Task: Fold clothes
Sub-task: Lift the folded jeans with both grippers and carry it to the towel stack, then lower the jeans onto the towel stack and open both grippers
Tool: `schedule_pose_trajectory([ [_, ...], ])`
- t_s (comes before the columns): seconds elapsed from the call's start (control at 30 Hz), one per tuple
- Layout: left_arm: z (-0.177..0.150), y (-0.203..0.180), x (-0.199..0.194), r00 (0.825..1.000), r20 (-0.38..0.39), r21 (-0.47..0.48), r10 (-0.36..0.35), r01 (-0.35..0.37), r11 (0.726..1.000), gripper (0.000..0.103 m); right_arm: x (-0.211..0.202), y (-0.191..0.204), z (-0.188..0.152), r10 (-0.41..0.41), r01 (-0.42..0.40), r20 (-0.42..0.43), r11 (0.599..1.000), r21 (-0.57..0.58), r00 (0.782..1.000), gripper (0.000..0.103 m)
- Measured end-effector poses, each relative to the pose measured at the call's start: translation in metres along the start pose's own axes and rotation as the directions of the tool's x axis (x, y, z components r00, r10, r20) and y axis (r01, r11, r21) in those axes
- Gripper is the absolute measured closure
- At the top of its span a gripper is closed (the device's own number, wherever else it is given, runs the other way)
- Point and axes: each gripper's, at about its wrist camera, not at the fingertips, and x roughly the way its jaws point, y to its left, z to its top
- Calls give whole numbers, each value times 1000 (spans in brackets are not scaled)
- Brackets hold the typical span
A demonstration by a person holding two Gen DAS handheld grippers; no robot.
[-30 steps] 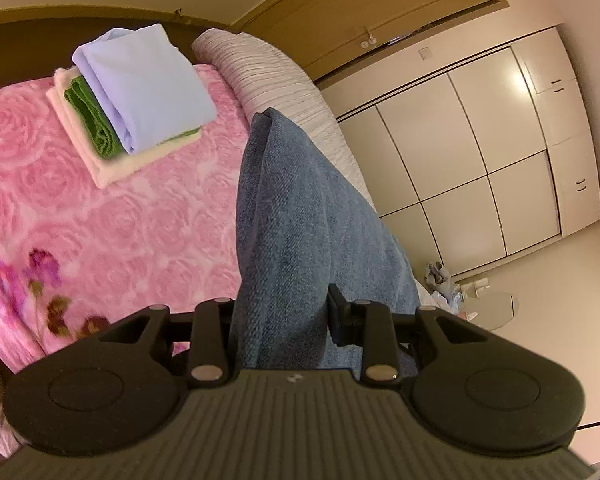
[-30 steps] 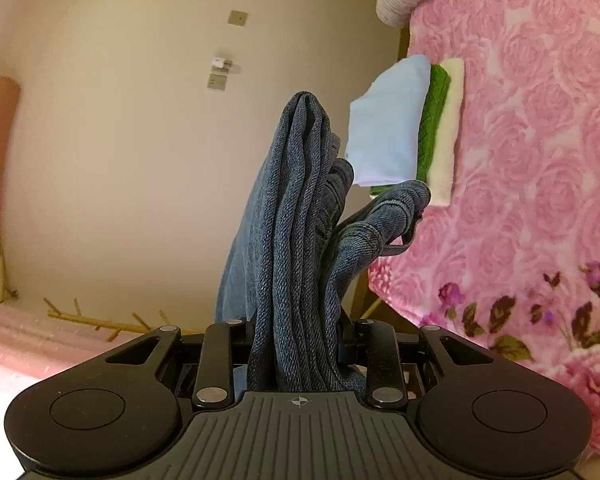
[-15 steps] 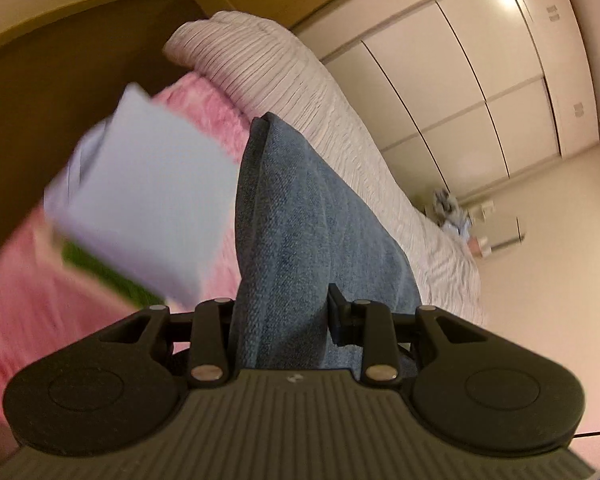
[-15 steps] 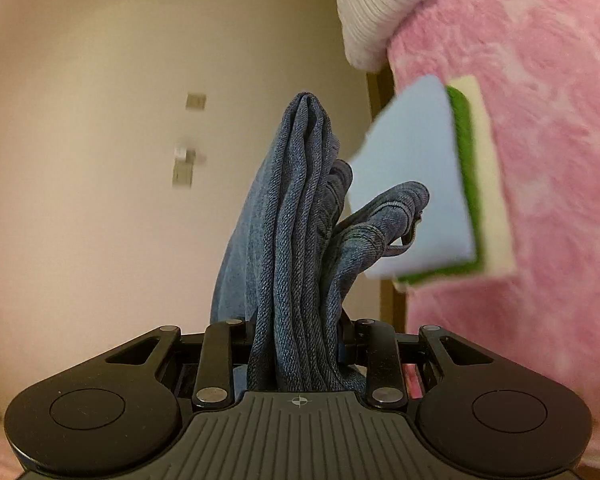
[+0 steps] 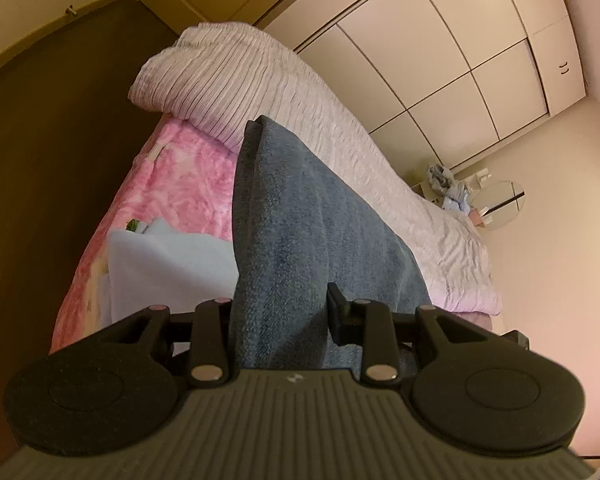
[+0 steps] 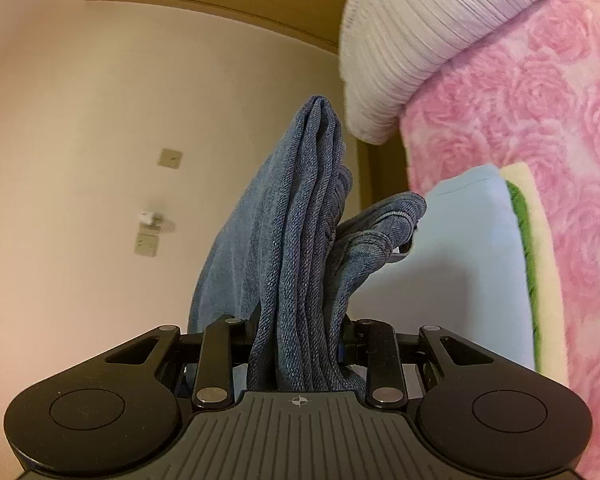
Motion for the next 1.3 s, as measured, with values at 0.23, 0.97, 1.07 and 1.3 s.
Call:
schedule_pose_trajectory([
  [0.23, -9, 51, 43, 996, -87, -36, 29, -32, 999, 75, 21, -49, -7, -80, 82, -26, 994, 78, 996, 73],
  [0.97, -32, 50, 74, 987, -40, 181, 156, -147, 972, 70, 16, -47, -29, -281, 290, 84, 948, -128, 956, 66],
  [1.07, -36, 58, 69, 988, -39, 135, 147, -141, 981, 69, 20, -52, -29, -309, 314, 59, 943, -114, 949, 62],
  [1.3, -34, 50, 33, 969, 31, 149, 244, -246, 958, 69, 7, -36, -28, -390, 403, 114, 905, -139, 914, 51],
])
